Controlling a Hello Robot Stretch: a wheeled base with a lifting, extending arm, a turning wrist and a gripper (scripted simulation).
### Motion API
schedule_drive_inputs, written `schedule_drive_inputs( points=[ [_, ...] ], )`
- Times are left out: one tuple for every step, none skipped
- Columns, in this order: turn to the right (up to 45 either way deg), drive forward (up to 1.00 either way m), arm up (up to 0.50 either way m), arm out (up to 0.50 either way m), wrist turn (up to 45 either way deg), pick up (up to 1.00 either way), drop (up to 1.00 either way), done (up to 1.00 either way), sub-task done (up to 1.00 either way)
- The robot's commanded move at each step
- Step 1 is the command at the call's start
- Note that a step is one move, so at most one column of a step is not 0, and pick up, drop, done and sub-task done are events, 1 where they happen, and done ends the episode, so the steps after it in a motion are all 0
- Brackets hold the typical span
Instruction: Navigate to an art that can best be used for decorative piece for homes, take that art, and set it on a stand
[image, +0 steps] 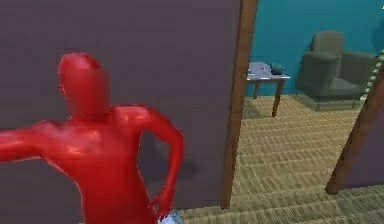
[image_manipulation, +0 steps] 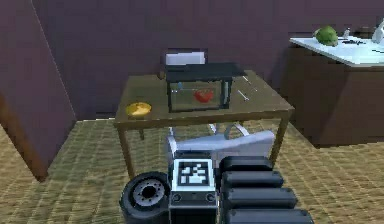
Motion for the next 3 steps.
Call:
schedule_drive_inputs(
  points=[
    [-9.0, 0.00, 0.00, 0.00, 0.0, 0.00, 0.00, 0.00, 0.00],
    [0.0, 0.20, 0.00, 0.00, 0.0, 0.00, 0.00, 0.00, 0.00],
    [45.0, 0.00, 0.00, 0.00, 0.0, 0.00, 0.00, 0.00, 0.00]
  ],
)
